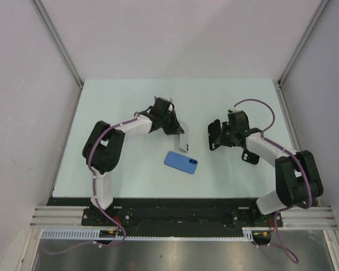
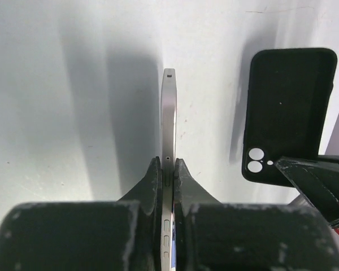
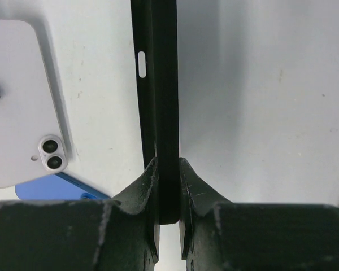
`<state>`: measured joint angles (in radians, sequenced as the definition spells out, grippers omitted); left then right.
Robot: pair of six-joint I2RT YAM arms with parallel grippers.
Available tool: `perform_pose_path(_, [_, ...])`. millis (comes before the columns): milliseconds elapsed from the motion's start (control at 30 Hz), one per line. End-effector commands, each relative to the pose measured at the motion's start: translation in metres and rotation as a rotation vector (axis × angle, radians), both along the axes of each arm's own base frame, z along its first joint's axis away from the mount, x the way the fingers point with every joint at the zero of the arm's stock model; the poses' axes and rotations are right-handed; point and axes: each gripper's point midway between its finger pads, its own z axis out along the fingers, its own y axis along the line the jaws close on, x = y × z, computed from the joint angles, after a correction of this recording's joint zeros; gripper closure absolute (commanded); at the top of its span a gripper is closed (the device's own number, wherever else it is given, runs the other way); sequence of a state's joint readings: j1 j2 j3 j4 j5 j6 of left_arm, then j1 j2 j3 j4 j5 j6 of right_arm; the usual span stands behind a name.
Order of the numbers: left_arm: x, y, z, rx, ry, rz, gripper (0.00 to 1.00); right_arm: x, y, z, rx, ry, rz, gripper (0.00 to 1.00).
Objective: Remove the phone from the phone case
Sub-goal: Place the phone case at the center of the board.
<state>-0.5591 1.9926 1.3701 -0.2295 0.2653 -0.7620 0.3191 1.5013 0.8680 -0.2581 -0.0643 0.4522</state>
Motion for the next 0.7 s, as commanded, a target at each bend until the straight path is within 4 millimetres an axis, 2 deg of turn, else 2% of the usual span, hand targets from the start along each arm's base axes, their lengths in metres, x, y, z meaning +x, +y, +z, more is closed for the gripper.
perform_pose_path(0, [-0.002, -0.013, 0.019, -0.168, 0.011, -0.011, 1.00, 0.003, -0.002, 0.013, 0.071, -0.042, -0.014, 1.00])
perform_pose_path(133, [-0.005, -0.021, 0.020, -0.235, 0.024, -0.022, 1.00, 0.004, -0.013, 0.013, 0.098, -0.047, -0.045, 1.00])
perform_pose_path(167, [-0.001, -0.028, 0.028, -0.282, 0.002, -0.033, 1.00, 0.003, -0.014, 0.015, 0.118, -0.048, -0.045, 1.00])
perform_pose_path(233, [0.000, -0.035, 0.030, -0.323, 0.008, -0.050, 1.00, 0.007, -0.024, 0.018, 0.159, -0.057, -0.074, 1.00])
perform_pose_path(367, [0.004, -0.055, 0.047, -0.434, 0.001, -0.123, 1.00, 0.018, -0.049, 0.029, 0.225, -0.096, -0.145, 1.00])
perform_pose_path(400, [0.012, -0.060, 0.050, -0.446, -0.011, -0.131, 1.00, 0.026, -0.063, 0.033, 0.242, -0.122, -0.184, 1.00])
perform_pose_path(500, [0.027, -0.071, 0.053, -0.457, -0.043, -0.152, 1.00, 0.037, -0.075, 0.034, 0.302, -0.149, -0.237, 1.00])
perform_pose_path(567, [0.035, -0.077, 0.051, -0.467, -0.044, -0.159, 1.00, 0.046, -0.080, 0.037, 0.342, -0.166, -0.260, 1.00])
perform_pose_path(633, [0.044, -0.084, 0.046, -0.480, -0.030, -0.158, 1.00, 0.051, -0.079, 0.028, 0.360, -0.157, -0.263, 0.99])
perform_pose_path(667, [0.045, -0.087, 0.045, -0.482, -0.031, -0.161, 1.00, 0.052, -0.078, 0.024, 0.366, -0.147, -0.266, 0.96])
